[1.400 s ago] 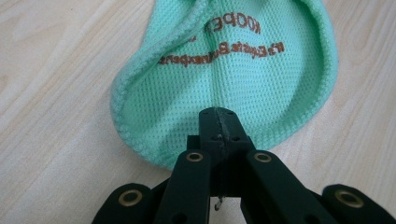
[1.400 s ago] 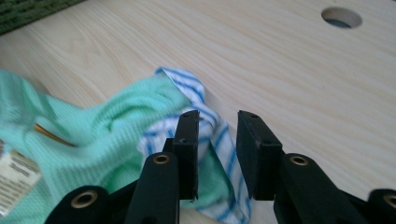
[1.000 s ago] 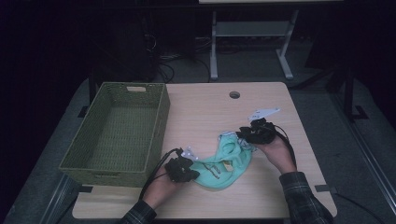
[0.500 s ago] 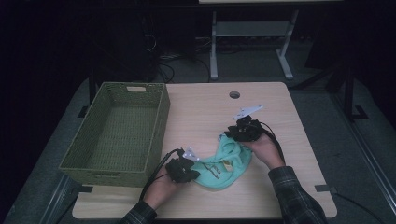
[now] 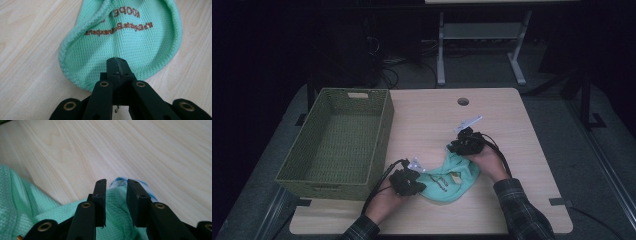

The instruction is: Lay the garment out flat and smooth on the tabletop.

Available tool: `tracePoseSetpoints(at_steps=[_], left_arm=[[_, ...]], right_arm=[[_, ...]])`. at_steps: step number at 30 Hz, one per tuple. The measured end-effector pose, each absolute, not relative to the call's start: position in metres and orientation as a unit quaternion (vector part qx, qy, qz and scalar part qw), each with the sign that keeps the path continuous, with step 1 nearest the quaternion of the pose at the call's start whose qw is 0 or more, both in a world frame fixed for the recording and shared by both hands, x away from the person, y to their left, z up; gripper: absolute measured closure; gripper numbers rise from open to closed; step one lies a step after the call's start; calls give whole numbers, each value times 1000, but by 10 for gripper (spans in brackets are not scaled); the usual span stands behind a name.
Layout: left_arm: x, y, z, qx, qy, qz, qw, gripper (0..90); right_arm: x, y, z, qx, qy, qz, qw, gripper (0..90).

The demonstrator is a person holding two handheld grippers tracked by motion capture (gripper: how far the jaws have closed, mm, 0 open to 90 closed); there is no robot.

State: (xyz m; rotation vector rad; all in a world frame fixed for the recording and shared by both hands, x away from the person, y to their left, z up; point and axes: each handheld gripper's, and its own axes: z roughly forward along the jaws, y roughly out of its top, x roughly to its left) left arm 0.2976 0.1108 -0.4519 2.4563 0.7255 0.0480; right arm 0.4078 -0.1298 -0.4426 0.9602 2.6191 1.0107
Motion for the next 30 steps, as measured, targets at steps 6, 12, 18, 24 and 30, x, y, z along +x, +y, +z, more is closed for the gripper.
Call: tracePoseSetpoints(at_steps=[6,12,18,24,30], left_arm=[[297,111,-452,920,269,20,285,897],[297,110,-452,920,268,21,284,897],[298,111,-452,920,268,19,284,897],[298,111,-452,921,268,18,284,897],[298,111,-451,922,267,19,281,897]], right_arm=[[409,-120,-455,312,894,313,78,692],[411,-120,-460,314,892,315,79,792],[411,-120,-461,318,890,319,75,878],[410,-125,-453,322,883,328,92,882],[414,-133,-435,332,872,342,113,881]])
